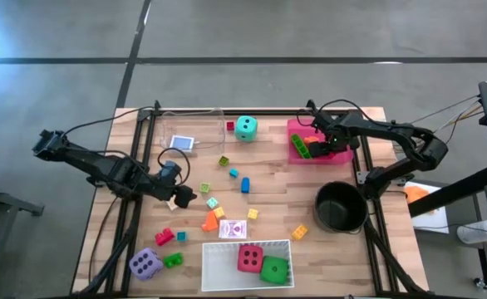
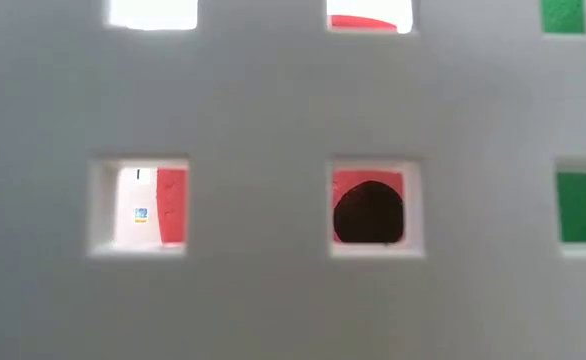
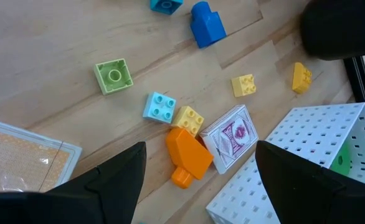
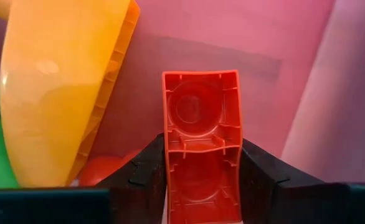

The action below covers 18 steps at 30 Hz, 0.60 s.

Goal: Pick & Place Toys
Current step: Put the red game piece into the red bin

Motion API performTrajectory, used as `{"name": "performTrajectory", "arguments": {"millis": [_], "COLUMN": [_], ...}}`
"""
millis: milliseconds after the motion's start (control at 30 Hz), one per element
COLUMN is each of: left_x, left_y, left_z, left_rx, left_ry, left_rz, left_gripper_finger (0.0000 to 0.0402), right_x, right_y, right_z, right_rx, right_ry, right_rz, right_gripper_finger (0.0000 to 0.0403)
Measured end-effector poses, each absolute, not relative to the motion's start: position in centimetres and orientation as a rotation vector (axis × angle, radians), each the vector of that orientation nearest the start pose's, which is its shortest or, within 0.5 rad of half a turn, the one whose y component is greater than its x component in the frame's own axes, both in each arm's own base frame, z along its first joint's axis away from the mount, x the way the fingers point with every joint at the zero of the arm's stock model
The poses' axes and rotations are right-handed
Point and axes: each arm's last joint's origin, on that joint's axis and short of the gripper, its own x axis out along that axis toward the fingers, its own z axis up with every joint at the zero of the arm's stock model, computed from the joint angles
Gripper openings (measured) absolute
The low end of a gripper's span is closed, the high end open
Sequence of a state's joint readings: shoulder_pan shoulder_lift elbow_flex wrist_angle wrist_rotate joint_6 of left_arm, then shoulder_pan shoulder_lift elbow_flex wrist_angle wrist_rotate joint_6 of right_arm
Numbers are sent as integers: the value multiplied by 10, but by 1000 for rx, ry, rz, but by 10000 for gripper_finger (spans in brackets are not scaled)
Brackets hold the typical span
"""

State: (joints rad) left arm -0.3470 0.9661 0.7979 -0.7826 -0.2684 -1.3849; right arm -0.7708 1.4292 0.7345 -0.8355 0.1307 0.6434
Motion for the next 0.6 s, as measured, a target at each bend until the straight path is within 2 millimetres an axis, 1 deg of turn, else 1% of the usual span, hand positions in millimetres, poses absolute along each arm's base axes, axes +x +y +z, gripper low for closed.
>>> {"name": "performTrajectory", "arguments": {"millis": [167,233,300,433,600], "left_x": [169,169,169,169,169], "left_y": [-53,-53,-53,-53,-53], "left_z": [261,261,261,261,261], "left_rx": [-998,-998,-1000,-1001,-1000], "left_ry": [776,776,775,775,775], "left_rz": [545,545,546,547,546], "left_gripper_finger": [304,304,304,304,304], "right_x": [151,151,151,151,151], "right_y": [-152,-152,-152,-152,-152], "right_z": [158,158,158,158,158], "right_rx": [976,976,976,975,970], "right_ry": [1239,1238,1238,1237,1236], "right_rz": [-1199,-1199,-1199,-1200,-1206], "right_gripper_finger": [264,299,326,358,364]}}
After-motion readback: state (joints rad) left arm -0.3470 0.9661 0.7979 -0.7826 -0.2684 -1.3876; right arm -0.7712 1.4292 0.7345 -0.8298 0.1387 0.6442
